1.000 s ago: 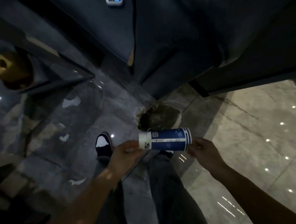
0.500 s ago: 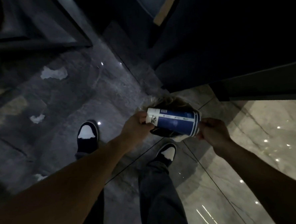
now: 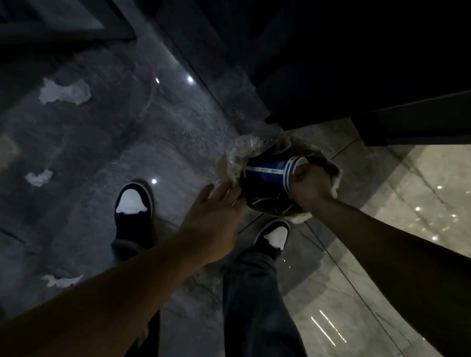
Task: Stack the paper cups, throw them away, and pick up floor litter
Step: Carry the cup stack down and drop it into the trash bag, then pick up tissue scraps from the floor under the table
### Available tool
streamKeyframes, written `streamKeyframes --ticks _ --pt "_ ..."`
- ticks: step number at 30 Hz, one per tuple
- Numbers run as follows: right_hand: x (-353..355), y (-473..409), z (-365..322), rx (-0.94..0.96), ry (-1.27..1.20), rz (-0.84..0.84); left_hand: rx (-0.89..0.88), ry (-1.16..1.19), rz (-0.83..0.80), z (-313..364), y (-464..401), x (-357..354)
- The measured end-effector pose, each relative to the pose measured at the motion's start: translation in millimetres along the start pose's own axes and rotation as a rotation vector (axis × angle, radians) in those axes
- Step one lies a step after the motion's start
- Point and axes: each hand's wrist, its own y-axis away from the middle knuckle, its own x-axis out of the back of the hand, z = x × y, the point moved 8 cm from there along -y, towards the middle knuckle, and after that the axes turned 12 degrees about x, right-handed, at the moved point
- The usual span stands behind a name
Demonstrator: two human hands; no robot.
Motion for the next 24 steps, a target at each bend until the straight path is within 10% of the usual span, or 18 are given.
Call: streamKeyframes --ticks 24 --pt "21.0 38.5 -45.6 0.134 0.179 -0.020 0.071 0.092 -0.059 -45.4 55.4 37.8"
